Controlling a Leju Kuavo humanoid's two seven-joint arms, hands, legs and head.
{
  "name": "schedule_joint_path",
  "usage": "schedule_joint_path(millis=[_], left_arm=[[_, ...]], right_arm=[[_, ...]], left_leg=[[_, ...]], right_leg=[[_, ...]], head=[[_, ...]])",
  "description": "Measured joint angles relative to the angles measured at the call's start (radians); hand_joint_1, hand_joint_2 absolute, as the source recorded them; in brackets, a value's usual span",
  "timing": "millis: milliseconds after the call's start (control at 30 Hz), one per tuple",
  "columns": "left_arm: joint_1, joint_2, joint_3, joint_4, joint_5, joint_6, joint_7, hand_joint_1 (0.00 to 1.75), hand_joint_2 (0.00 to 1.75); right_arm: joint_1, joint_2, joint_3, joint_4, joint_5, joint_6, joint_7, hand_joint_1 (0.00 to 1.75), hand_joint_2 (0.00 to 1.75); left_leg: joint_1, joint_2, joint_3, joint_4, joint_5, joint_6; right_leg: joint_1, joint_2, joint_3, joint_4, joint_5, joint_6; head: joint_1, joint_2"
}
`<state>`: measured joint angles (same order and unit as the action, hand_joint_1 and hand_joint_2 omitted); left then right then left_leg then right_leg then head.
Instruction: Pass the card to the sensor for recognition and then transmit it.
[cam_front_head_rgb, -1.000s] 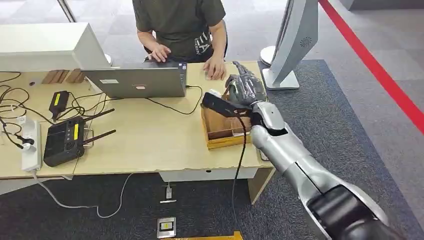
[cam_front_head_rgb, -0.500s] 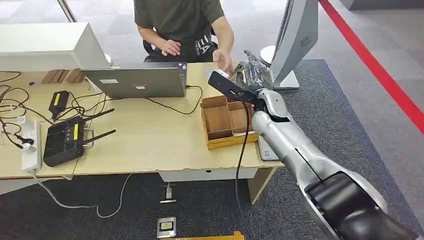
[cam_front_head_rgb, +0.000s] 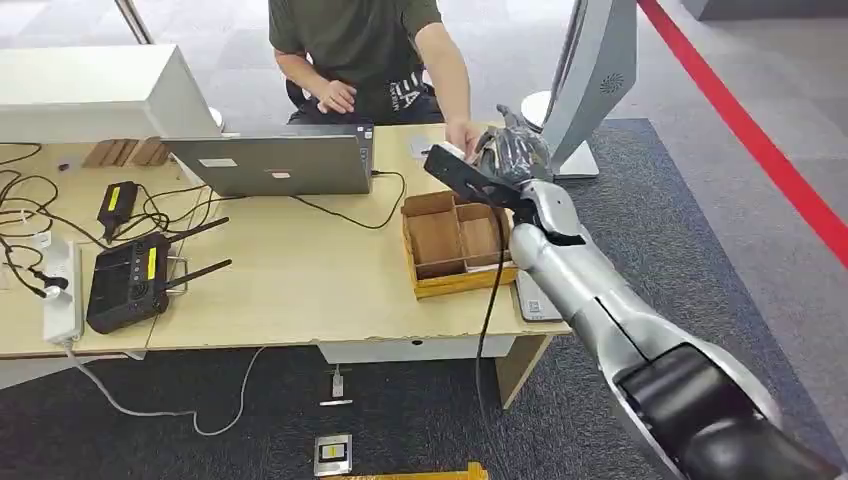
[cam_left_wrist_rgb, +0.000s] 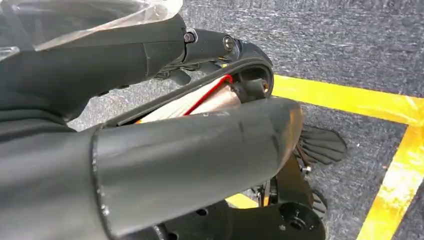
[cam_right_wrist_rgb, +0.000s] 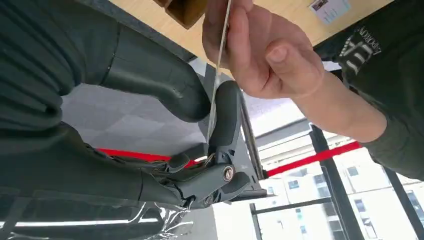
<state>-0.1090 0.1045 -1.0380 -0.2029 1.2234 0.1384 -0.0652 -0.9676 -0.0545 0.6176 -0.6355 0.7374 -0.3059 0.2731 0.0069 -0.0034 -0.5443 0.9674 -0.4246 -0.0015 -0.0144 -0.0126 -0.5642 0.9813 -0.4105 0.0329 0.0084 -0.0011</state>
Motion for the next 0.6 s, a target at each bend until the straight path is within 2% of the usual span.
schedule_joint_path(millis=[33,67,100,333,600], left_arm=[[0.0,0.0,0.0,0.0,0.0,0.0,0.0,0.0,0.0],[0.0,-0.001,0.0,0.0,0.0,0.0,0.0,0.0,0.0],[0.0,-0.001,0.0,0.0,0.002,0.0,0.0,0.0,0.0],[0.0,-0.004,0.0,0.0,0.001,0.0,-0.001,0.0,0.0],[0.001,-0.004,-0.004,0.0,0.001,-0.005,-0.004,0.0,0.0]], right_arm=[[0.0,-0.001,0.0,0.0,0.001,0.0,0.002,1.75,1.75],[0.001,-0.002,0.0,0.0,0.004,-0.002,0.006,0.0,1.75],[0.002,-0.003,0.0,0.0,0.008,-0.003,0.008,0.0,0.0],[0.005,-0.014,0.0,0.001,0.054,-0.005,0.034,0.0,0.0],[0.035,-0.079,-0.024,-0.019,0.063,-0.005,0.055,0.0,0.0]], left_leg=[[0.0,0.0,0.0,0.0,0.0,0.0],[0.0,0.0,0.0,0.0,0.0,0.0],[0.0,0.0,0.0,0.0,0.0,0.0],[0.0,0.0,0.0,0.0,0.0,0.0],[0.0,0.0,-0.001,0.0,0.0,0.0]], right_leg=[[0.0,0.0,0.0,0.0,0.0,0.0],[0.0,0.0,0.0,0.0,0.0,0.0],[0.0,0.0,0.0,0.0,0.0,0.0],[0.0,0.0,0.0,0.0,0.0,0.0],[0.0,0.0,0.0,-0.001,0.0,0.0]], head=[[0.0,0.0],[0.0,0.0],[0.0,0.0],[0.0,0.0],[0.0,0.0]])
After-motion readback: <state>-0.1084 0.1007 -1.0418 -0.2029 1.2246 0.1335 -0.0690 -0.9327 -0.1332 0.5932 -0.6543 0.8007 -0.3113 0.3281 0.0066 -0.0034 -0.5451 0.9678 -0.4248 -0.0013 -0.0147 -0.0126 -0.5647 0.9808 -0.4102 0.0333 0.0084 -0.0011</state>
